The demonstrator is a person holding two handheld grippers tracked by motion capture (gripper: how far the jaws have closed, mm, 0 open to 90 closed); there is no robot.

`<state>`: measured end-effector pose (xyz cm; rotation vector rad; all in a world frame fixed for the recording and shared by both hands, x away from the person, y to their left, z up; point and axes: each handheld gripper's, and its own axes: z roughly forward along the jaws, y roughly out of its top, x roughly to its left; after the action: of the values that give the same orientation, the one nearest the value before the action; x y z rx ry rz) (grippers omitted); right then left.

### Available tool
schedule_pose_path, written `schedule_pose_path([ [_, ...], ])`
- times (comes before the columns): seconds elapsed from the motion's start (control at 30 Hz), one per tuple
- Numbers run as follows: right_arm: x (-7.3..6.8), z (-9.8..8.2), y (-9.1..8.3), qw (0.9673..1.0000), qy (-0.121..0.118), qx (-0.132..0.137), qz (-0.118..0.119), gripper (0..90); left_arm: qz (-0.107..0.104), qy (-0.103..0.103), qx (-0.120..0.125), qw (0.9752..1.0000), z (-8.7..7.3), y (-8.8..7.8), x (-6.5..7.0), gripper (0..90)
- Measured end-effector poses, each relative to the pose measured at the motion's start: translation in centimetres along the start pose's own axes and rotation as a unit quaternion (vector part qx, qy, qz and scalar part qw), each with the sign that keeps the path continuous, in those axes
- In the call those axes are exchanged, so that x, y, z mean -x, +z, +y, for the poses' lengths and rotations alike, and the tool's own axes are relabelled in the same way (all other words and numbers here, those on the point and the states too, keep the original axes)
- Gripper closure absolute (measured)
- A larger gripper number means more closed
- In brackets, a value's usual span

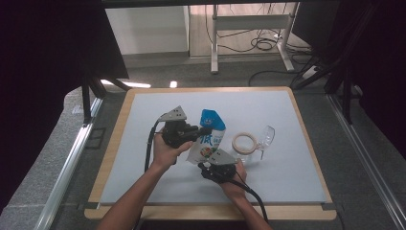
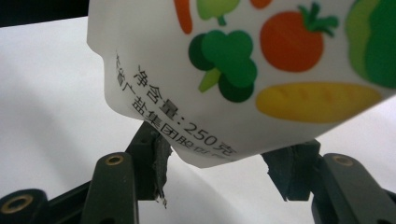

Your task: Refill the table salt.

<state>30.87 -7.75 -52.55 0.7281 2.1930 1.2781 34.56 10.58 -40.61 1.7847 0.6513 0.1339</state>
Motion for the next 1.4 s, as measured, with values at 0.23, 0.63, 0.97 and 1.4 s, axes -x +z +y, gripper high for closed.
schedule_pose_path([
  [0.23,0.2,-0.4,-0.3,0.9999,0.010,-0.003,-0.002,47.9,-0.004,0.002,-0.009,0.9999,0.2,0.9,-0.1,90.0],
  [0.63,0.3,-0.7,-1.1,0.9997,0.026,-0.001,-0.004,51.3,-0.011,0.004,-0.025,0.9996,0.7,1.9,-0.5,90.0],
  [0.97,0.2,-0.9,-1.2,0.9993,0.035,0.001,-0.007,51.4,-0.018,0.006,-0.037,0.9991,1.0,2.7,-0.9,89.9],
  [1.4,0.3,-0.9,-1.6,0.9990,0.043,0.003,-0.014,51.5,-0.030,0.013,-0.044,0.9985,1.5,3.3,-0.9,89.9],
])
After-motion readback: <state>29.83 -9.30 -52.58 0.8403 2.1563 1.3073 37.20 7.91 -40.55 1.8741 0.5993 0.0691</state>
